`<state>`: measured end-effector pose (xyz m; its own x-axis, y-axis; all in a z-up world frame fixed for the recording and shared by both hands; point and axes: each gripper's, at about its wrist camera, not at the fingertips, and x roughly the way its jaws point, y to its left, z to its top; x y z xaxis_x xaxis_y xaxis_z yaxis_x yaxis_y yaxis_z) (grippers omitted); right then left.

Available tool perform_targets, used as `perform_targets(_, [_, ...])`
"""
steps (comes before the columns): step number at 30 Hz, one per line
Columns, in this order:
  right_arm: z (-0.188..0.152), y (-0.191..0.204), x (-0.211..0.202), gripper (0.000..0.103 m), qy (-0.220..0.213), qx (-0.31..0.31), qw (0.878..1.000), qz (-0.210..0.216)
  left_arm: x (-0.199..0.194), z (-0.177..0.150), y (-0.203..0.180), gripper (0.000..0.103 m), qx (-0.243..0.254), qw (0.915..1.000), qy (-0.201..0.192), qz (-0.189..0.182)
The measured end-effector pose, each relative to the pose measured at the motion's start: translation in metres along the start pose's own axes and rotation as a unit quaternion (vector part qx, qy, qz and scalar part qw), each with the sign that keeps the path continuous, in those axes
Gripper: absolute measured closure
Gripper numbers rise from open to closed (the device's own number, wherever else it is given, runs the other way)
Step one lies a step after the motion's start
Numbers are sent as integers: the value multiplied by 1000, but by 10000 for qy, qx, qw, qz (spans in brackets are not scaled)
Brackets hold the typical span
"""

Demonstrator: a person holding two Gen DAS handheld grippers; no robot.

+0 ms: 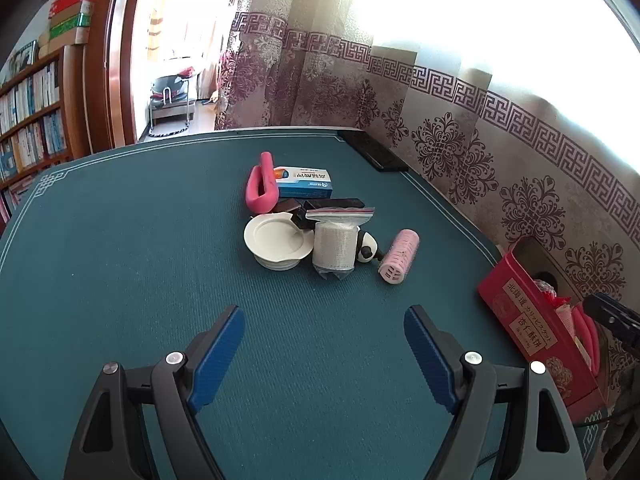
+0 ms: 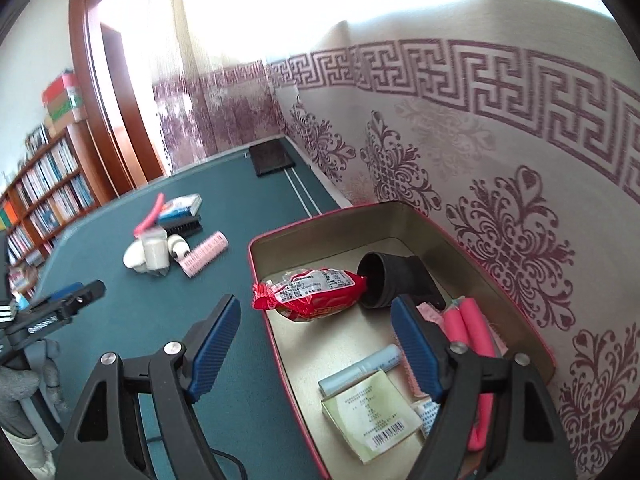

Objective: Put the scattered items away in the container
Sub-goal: 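Open both grippers and move them back over the table items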

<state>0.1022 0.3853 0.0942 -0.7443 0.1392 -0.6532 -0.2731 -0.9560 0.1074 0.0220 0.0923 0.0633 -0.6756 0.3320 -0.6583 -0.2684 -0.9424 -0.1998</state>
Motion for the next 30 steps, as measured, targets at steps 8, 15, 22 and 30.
perform_targets(8, [9,0,46,22,802,-245,9937,-743,5,-4,7,19,-106,9999,47,-57])
perform_targets(15, [14,0,49,22,782,-231,9934,-805,14,-12,11,19,-187,9996,191,-101])
perform_targets(22, [30,5,63,22,876,-168,9924,-845,12,-13,14,19,-205,9996,159,-124])
perform_targets(30, [34,38,25,22,-103,-286,9994,-154,17,-13,29,19,-429,9989,203,-13])
